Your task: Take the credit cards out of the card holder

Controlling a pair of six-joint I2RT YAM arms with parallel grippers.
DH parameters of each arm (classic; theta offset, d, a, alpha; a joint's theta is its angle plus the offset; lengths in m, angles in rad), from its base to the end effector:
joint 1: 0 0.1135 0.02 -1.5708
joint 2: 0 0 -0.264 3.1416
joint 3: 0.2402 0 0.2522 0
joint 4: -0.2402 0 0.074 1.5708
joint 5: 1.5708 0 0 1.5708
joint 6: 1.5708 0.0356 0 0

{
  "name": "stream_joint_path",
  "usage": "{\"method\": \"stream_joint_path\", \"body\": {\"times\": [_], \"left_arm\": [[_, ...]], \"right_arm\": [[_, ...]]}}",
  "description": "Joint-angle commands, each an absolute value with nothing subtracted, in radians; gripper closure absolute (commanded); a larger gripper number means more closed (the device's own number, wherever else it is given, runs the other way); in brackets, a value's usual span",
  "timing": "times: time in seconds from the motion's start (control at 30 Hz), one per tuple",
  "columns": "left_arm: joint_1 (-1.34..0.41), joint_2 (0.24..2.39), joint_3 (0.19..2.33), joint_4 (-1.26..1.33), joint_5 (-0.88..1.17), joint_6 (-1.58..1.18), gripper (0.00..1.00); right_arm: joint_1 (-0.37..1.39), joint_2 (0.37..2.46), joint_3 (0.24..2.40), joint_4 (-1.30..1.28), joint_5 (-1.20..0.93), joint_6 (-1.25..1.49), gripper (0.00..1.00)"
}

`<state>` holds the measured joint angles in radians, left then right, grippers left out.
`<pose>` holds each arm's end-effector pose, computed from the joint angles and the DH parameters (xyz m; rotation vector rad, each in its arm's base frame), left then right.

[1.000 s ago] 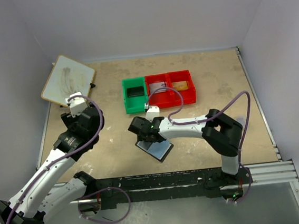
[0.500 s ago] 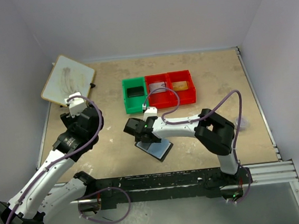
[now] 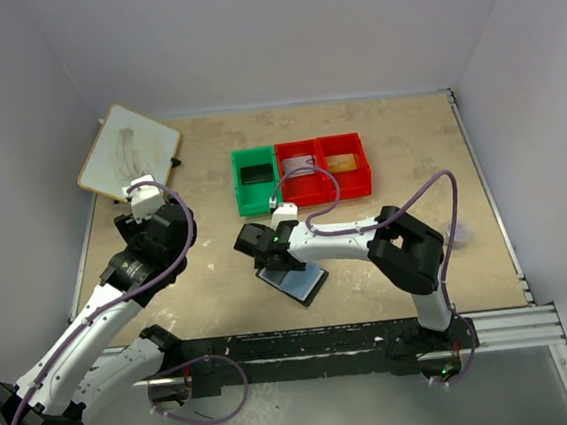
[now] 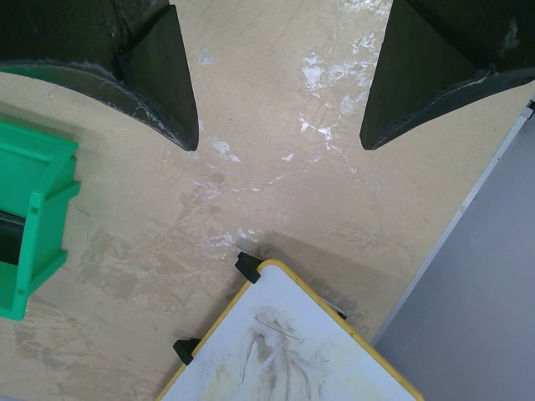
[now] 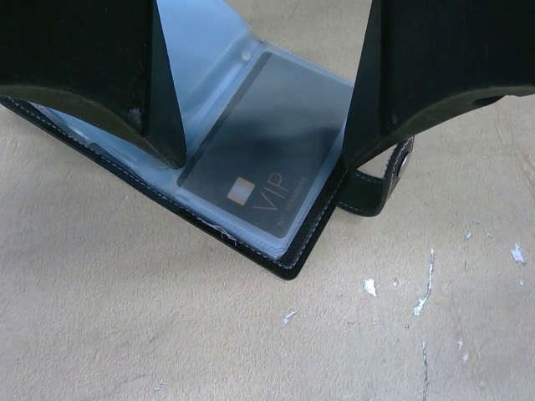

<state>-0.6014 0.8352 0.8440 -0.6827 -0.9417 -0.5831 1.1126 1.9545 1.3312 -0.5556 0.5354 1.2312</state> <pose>0.1494 -0.0676 0.3121 -0.4484 1.9060 0.2924 0.1900 0.3442 0.1673 0.2836 2.4836 0.1906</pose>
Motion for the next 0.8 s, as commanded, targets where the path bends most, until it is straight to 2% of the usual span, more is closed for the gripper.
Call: {"method": "stream_joint_path", "body": {"times": [0.0, 0.23, 0.43, 0.77], "left_arm": [[-0.594, 0.827, 0.876, -0.672, -0.949, -0.58, 0.24], [-0.594, 0.826, 0.872, -0.675, -0.933, -0.587, 0.24], [-0.593, 0.825, 0.869, -0.682, -0.842, -0.645, 0.24], [-0.594, 0.788, 0.678, -0.43, -0.307, -0.776, 0.24]], "right_arm": [[1.116, 1.976, 1.341, -0.576, 0.544, 1.262, 0.25], [1.116, 1.955, 1.301, -0.528, 0.515, 1.261, 0.32], [1.114, 1.913, 1.242, -0.457, 0.487, 1.257, 0.32], [1.102, 1.79, 1.066, -0.225, 0.407, 1.275, 0.32]]}}
